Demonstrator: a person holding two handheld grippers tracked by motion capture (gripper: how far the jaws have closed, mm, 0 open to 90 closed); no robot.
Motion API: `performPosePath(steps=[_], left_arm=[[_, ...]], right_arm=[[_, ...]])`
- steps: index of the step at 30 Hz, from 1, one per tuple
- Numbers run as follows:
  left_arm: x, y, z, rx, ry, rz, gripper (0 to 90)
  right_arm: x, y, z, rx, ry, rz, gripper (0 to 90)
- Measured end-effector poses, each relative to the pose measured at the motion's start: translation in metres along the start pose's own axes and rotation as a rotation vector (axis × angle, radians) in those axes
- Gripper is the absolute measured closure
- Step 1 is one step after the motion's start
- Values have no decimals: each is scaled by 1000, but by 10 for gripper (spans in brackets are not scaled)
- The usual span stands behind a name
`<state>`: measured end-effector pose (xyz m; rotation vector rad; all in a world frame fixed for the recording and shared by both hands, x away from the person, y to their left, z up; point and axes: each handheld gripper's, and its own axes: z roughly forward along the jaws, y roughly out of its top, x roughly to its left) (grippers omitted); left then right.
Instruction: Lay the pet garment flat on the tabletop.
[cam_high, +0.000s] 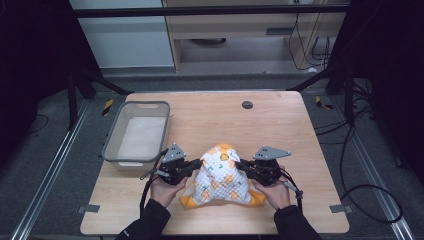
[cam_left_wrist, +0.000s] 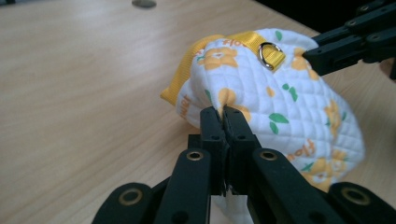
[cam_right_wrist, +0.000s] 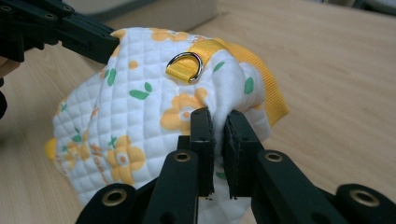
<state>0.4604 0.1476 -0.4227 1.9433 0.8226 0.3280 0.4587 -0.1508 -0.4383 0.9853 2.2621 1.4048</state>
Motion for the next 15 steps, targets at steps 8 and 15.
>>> performPosePath(steps=[8, 15], left_arm=[[-7, 31, -15, -120, 35, 34, 880], [11, 61, 19, -148, 191, -3, 853]], right_arm=[[4, 27, -19, -157, -67, -15, 820], [-25, 42, 7, -207, -225, 25, 752]])
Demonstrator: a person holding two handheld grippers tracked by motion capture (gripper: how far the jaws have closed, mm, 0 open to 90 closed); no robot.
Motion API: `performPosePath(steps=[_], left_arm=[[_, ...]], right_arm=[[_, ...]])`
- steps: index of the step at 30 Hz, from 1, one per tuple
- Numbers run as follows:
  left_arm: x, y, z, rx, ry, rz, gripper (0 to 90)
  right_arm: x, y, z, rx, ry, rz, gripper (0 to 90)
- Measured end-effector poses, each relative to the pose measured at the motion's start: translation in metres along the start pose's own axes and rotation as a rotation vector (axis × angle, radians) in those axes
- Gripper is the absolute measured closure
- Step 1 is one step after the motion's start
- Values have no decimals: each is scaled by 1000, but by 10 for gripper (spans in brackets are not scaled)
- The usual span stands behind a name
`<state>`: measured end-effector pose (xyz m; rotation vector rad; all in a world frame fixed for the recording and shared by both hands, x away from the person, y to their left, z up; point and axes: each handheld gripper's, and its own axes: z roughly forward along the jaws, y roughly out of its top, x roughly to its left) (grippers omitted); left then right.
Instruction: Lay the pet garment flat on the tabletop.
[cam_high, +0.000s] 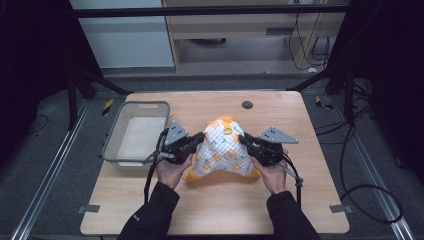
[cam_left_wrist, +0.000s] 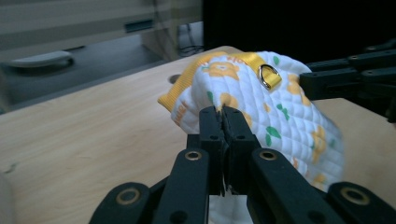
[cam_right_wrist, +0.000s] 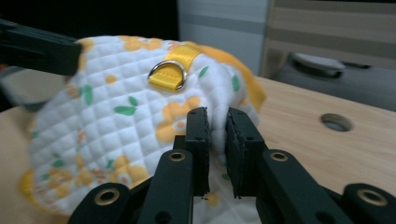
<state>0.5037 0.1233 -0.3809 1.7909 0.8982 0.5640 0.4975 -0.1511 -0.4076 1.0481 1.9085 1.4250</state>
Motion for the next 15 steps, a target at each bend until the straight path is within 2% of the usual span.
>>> performPosePath(steps=[1, 2, 3, 4, 6, 8, 12, 15], left_arm=[[3, -1, 8, 5, 30, -23, 796], [7, -3, 14, 20, 64, -44, 697], [10, -4, 16, 41, 65, -69, 637], [13, -7, 17, 43, 59, -83, 596], [17, -12, 12, 42, 60, -65, 505], [20, -16, 3, 51, 62, -40, 481], [26, -25, -20, 60, 72, 34, 418], [31, -37, -37, 89, 51, 43, 387]], right_arm=[[-5, -2, 8, 12, -34, 10, 704], [-9, -4, 16, 43, -59, 17, 667], [-13, -6, 21, 69, -88, 13, 628], [-17, -9, 22, 88, -107, 1, 620], [-21, -12, 17, 93, -112, -19, 589], [-24, -14, 4, 84, -105, -36, 553], [-30, -16, -24, 77, -86, -35, 472], [-31, -20, -43, 90, -71, -50, 421]])
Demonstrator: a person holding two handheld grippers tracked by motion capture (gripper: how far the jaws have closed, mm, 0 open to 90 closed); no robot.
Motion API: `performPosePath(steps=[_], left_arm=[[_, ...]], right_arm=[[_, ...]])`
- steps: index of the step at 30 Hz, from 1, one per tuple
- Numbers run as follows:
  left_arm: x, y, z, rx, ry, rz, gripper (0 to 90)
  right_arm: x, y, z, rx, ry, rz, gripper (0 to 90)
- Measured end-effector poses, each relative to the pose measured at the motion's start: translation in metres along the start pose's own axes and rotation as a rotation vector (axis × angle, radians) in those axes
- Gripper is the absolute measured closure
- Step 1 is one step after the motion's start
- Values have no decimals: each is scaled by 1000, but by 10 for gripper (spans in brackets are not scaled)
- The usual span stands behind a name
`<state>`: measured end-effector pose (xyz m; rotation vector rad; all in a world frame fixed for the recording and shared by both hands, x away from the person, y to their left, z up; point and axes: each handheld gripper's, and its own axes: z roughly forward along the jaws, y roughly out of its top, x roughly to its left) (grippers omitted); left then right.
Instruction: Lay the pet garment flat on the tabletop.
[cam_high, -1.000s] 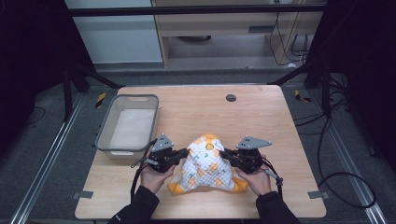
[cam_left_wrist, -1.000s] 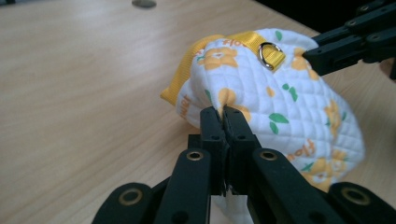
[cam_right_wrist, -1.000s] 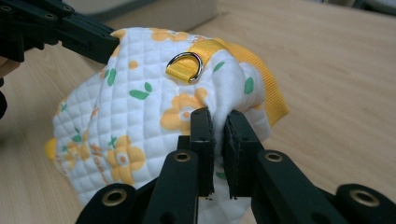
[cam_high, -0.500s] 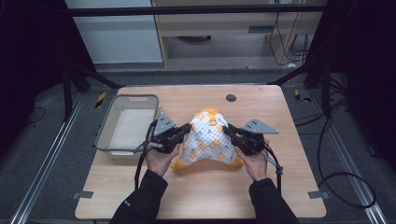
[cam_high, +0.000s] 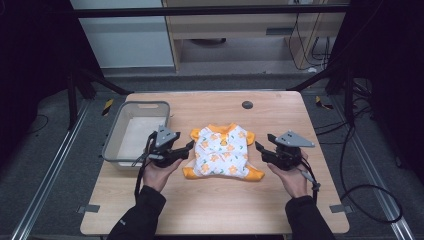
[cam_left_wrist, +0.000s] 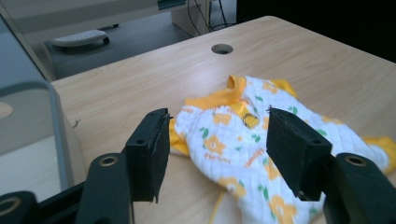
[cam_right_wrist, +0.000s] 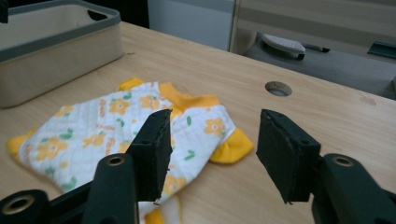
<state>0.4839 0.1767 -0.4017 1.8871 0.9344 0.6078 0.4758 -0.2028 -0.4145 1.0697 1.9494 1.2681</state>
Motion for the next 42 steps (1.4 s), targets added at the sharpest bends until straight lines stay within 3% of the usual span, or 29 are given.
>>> performPosePath(steps=[7, 8, 10, 14, 16, 17, 18, 24, 30, 35, 38, 42], left_arm=[[-1, -37, -16, 61, -12, 58, 403], [-3, -48, -16, 67, -25, 60, 404], [-3, -51, -15, 73, -31, 64, 416], [-6, -68, -5, 115, -8, 81, 420], [-5, -73, 2, 176, -24, 76, 441], [-6, -76, 4, 194, -13, 85, 440], [-6, -77, 7, 225, -7, 88, 437], [-10, -84, 17, 241, -12, 94, 458], [-17, -83, 19, 205, -75, 72, 483], [-26, -81, 25, 197, -85, 95, 505], [-28, -82, 31, 217, -85, 100, 555], [-31, -83, 36, 243, -83, 114, 700]], right_arm=[[12, -23, -22, 52, 75, -11, 376], [15, -28, -22, 63, 88, -18, 372], [21, -39, -20, 85, 111, -23, 367], [30, -53, -12, 152, 144, -36, 364], [31, -57, -9, 164, 144, -32, 369], [30, -59, -7, 174, 144, -20, 377], [30, -61, -5, 181, 142, -19, 389], [29, -72, 10, 252, 148, -18, 488], [34, -71, 20, 266, 164, -24, 523], [38, -74, 25, 296, 170, -52, 551], [39, -75, 28, 315, 168, -67, 583], [39, -76, 30, 345, 168, -82, 660]])
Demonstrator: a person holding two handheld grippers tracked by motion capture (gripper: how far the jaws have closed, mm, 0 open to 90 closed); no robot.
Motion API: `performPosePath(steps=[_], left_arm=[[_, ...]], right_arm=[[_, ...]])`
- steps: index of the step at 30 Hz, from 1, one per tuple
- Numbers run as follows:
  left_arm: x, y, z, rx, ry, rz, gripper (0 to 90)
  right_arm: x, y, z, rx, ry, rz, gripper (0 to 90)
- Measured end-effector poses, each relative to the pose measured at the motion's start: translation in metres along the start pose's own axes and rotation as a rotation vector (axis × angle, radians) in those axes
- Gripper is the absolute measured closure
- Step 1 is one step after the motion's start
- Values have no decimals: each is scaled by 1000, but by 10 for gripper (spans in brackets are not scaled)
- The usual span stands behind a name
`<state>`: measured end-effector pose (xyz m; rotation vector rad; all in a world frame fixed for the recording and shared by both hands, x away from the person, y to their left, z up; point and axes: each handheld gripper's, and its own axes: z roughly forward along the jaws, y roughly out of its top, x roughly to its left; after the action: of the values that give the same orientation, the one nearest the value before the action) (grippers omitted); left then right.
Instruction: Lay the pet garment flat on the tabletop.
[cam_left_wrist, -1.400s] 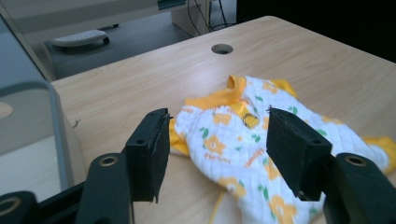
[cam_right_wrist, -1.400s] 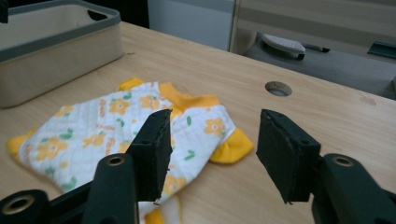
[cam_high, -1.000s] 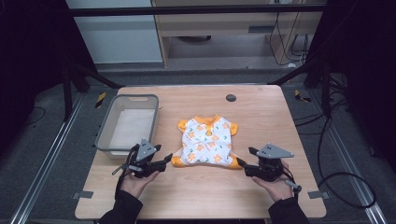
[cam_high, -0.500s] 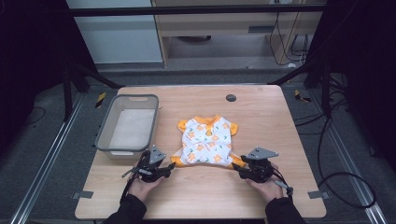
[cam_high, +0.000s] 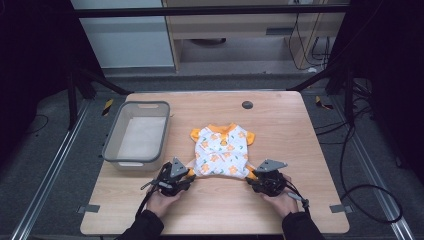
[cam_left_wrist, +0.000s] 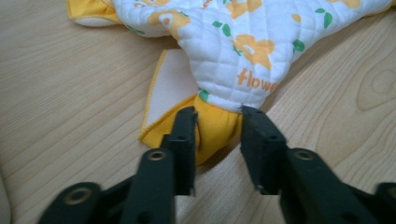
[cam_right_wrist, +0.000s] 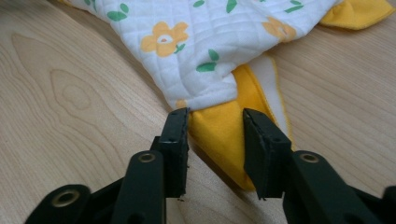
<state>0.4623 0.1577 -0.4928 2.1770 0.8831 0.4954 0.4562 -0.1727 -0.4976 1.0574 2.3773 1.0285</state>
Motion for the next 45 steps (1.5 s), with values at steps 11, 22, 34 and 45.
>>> performPosePath(steps=[11, 22, 34, 45], left_arm=[[6, 10, -15, -32, -43, -49, 879], [-5, 21, -71, -122, -131, -49, 881], [20, 41, 2, 17, -12, -127, 876], [22, 33, -16, -58, 11, -107, 670]], right_arm=[[-1, 7, -13, -27, 59, 32, 865], [6, 15, -69, -143, 157, 66, 865], [-34, 19, -7, -49, 58, 229, 811], [-29, 23, -11, -122, -36, 155, 648]])
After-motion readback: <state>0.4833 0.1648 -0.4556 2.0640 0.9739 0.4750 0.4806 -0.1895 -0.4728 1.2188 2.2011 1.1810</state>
